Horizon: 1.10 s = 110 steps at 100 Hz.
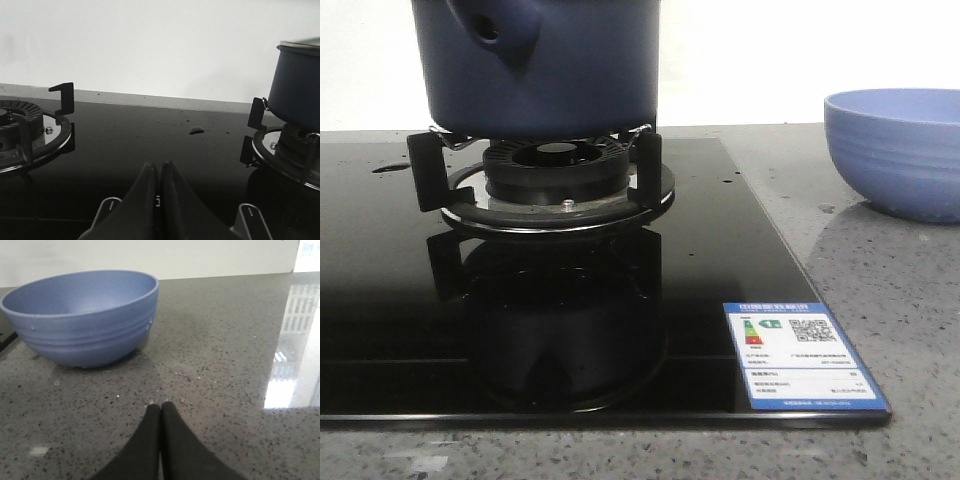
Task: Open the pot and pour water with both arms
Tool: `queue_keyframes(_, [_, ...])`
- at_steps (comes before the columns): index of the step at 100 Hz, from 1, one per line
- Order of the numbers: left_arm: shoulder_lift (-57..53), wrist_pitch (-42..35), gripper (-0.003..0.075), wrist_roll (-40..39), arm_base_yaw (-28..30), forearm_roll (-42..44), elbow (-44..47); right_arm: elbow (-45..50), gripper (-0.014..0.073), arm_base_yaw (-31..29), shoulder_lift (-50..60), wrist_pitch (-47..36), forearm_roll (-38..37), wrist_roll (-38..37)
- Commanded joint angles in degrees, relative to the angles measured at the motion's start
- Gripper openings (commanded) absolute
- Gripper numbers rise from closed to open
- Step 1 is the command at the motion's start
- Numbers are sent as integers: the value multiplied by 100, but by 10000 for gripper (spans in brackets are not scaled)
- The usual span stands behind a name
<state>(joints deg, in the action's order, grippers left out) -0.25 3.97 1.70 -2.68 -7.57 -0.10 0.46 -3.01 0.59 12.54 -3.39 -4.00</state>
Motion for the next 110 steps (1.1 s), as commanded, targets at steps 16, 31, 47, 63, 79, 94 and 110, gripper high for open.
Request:
queue_keyframes(16, [-152,-437,-20,-51,-25,-54,197,141,-62,3,103,-436,-60,18])
queue_keyframes(31, [-152,-437,-20,-51,-25,-54,197,141,-62,3,103,-436,-60,18])
queue_keyframes(47, [-152,-437,-20,-51,-25,-54,197,141,-62,3,103,-436,-60,18])
queue_keyframes(63, [-152,-437,-20,-51,-25,-54,197,141,-62,3,103,-459,-60,18])
queue_keyframes(79, [-152,-492,-20,-51,-25,-54,197,141,-62,3,103,-611,-60,18])
queue_keyframes(94, [-152,-492,-20,-51,-25,-54,197,141,-62,3,103,-668,-60,18])
queue_keyframes(110, [-152,-492,-20,-51,-25,-54,197,141,-62,3,103,-702,-49,18])
